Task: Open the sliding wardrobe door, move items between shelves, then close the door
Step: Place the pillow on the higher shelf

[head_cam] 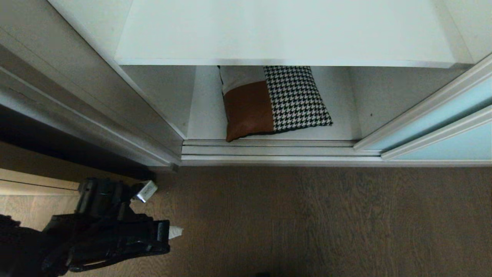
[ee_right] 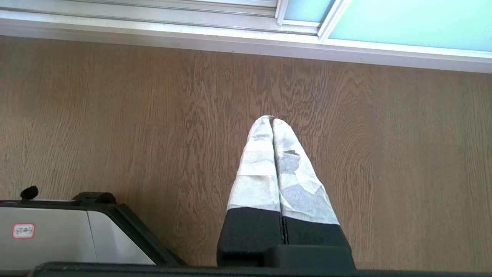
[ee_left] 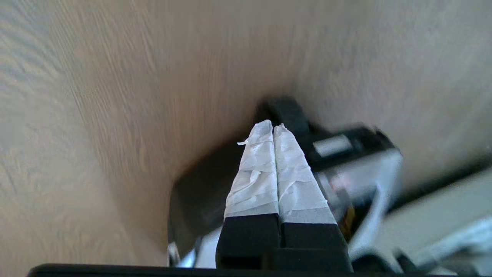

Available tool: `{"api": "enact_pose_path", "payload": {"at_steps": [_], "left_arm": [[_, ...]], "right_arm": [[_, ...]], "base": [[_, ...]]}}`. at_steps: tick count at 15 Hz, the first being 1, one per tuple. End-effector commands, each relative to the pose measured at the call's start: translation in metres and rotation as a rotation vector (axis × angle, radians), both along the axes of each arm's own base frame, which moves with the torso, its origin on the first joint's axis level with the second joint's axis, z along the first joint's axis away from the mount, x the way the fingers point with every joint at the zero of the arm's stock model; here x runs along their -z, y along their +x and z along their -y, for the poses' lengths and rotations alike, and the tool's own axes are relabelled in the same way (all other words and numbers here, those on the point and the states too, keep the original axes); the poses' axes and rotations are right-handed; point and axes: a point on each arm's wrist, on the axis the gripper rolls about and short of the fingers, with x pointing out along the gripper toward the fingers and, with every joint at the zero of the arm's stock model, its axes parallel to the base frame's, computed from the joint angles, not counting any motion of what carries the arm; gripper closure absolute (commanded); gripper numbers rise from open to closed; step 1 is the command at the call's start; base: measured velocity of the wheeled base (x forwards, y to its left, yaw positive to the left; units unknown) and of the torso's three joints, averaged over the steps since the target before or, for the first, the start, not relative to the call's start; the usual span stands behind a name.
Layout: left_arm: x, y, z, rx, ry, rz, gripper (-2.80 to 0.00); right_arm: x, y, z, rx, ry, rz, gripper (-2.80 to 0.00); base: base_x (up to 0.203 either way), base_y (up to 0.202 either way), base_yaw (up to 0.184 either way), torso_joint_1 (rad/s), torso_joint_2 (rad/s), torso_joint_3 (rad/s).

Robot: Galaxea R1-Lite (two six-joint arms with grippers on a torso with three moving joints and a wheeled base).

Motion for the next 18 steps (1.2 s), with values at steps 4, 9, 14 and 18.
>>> {"api": "enact_pose_path", "payload": {"at_steps": [4,9,14,18], "left_arm": [[0.044,0.051,0.022,-0.099,0.029,0.115,0.00],[0.029,0.086,0.041,-0.218,-0.023,0.283,0.00],[0.033,0.125,0.051,-0.321,-0.059,0.370,0.00],[0.022,0.146,0.057,-0.373,-0.132,0.357,0.00]], "right_arm": [[0.000,0.000,0.000,0.000,0.000,-0.003,0.00],[0.000,0.000,0.000,0.000,0.000,-0.004,0.00],[0.000,0.000,0.000,0.000,0.000,-0.003,0.00],[0.000,0.000,0.000,0.000,0.000,-0.003,0.00]], "base": [[0.000,0.000,0.000,0.000,0.00,0.000],[0.000,0.000,0.000,0.000,0.00,0.000],[0.000,0.000,0.000,0.000,0.00,0.000],[0.000,0.000,0.000,0.000,0.00,0.000]]}}
